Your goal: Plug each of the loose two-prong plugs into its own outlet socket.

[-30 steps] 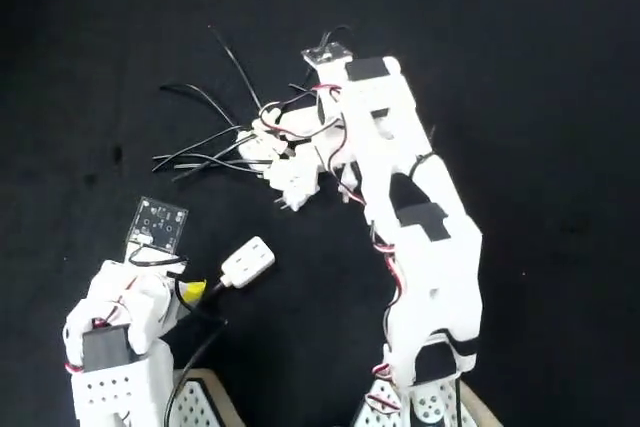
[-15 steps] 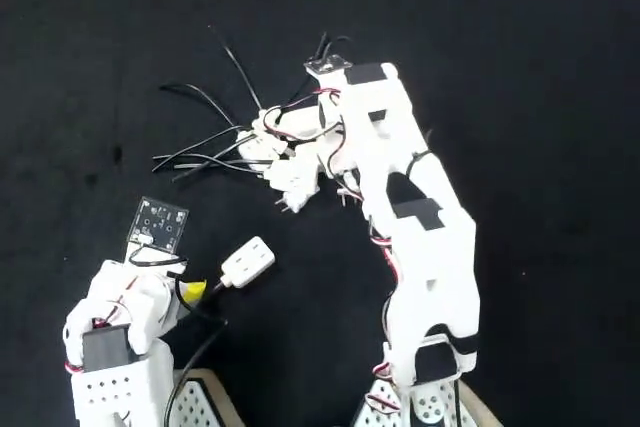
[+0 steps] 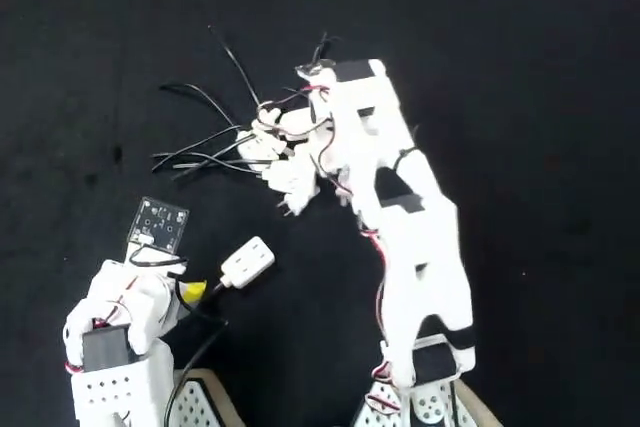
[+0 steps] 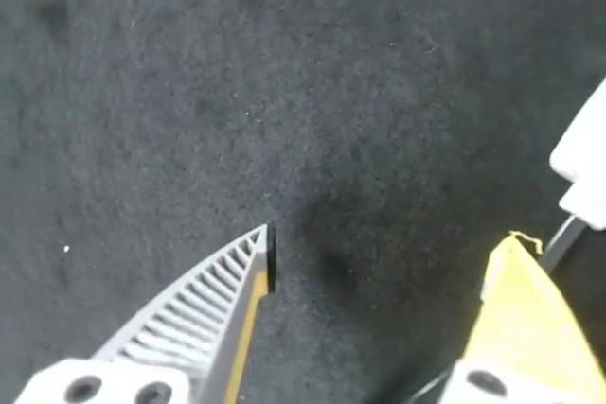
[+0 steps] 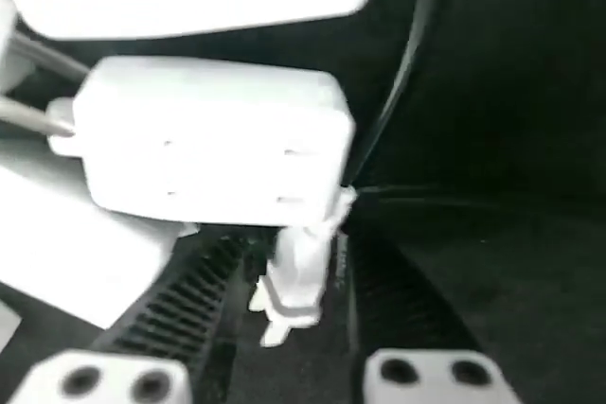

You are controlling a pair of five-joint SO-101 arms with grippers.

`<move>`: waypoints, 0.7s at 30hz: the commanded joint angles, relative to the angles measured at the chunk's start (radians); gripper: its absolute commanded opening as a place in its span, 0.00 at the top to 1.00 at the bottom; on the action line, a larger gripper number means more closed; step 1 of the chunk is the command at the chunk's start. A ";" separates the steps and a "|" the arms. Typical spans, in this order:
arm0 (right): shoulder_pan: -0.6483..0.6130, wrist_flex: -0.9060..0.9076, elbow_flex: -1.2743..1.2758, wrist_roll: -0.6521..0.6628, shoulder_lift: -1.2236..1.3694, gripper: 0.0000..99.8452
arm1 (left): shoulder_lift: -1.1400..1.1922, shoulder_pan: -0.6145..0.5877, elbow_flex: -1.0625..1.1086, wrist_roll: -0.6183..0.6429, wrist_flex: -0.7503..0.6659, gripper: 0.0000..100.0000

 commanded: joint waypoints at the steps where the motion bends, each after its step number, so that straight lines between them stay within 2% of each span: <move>1: -0.012 0.083 -0.120 0.002 0.059 0.87 | -0.003 0.016 -0.001 -0.038 -0.003 0.65; 4: -0.011 0.092 -0.151 0.002 0.077 0.94 | -0.003 0.016 -0.001 -0.041 -0.003 0.65; 11: -0.014 0.097 -0.119 -0.023 0.025 0.99 | -0.003 0.016 -0.001 -0.043 -0.003 0.65; 17: -0.031 0.092 0.015 -0.063 -0.148 0.99 | -0.003 0.018 -0.001 -0.043 -0.003 0.65; 21: -0.092 0.060 0.185 -0.061 -0.323 0.99 | -0.003 0.018 -0.001 -0.043 -0.003 0.65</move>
